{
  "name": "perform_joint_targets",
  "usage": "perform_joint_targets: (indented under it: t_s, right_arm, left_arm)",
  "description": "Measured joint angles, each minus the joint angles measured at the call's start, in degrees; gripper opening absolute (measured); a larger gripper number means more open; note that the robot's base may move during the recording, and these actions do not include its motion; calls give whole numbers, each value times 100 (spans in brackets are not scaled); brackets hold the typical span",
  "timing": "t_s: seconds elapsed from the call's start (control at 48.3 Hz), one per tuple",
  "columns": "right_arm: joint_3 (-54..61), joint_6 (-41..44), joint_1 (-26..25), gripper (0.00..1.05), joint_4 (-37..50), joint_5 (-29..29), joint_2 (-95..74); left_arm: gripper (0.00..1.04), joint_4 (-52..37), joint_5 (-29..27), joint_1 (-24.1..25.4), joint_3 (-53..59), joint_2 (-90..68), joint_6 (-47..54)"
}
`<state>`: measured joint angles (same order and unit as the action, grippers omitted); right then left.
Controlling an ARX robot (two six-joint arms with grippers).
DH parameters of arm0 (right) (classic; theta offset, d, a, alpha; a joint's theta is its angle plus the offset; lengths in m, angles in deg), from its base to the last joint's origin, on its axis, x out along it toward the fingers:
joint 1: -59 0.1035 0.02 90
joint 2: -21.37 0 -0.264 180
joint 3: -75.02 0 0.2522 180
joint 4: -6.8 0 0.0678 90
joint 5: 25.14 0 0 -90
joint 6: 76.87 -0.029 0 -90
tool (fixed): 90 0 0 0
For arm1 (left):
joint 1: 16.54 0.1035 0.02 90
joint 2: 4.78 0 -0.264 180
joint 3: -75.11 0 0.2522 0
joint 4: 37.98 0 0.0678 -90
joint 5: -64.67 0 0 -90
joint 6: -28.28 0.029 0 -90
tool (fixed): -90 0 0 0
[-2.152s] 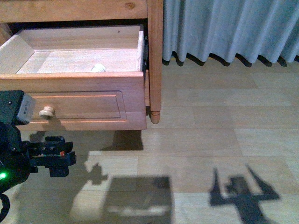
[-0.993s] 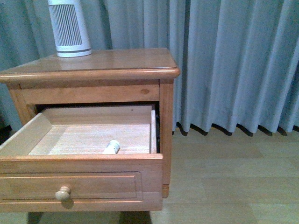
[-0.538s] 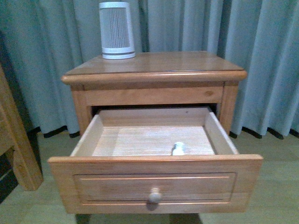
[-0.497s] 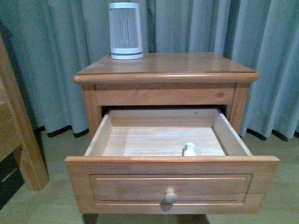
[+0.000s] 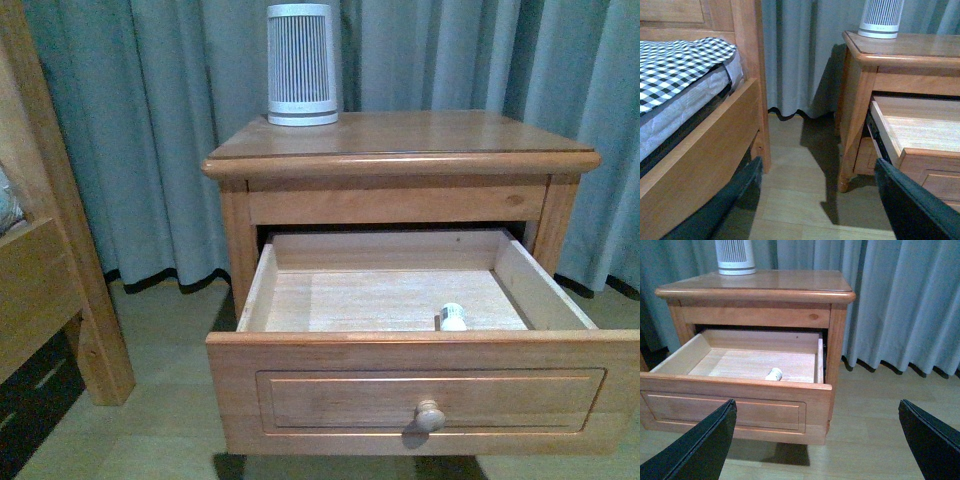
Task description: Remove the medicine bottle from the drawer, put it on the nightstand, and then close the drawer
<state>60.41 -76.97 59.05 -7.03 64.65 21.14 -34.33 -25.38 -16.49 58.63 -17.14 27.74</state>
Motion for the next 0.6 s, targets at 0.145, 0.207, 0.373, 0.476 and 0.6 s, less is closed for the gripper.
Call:
perform_joint_targets:
  t_s: [0.145, 0.207, 0.373, 0.476, 0.6]
  right_arm:
    - [0, 0, 0, 98, 0, -2, 0]
    - [-181, -319, -146, 98, -468, -431, -260]
    - [-1727, -1285, -376, 98, -39, -1073, -2986]
    - [-2872, -1211, -105, 98, 323, -809, -4470]
    - [-4118, -839, 297, 98, 461, -229, -6181]
  left_arm:
    - [100, 0, 0, 0, 0, 0, 9]
    - [98, 0, 2, 0, 0, 0, 9]
    - [98, 0, 2, 0, 2, 0, 9]
    - [98, 0, 2, 0, 4, 0, 9]
    - [98, 0, 2, 0, 4, 0, 9]
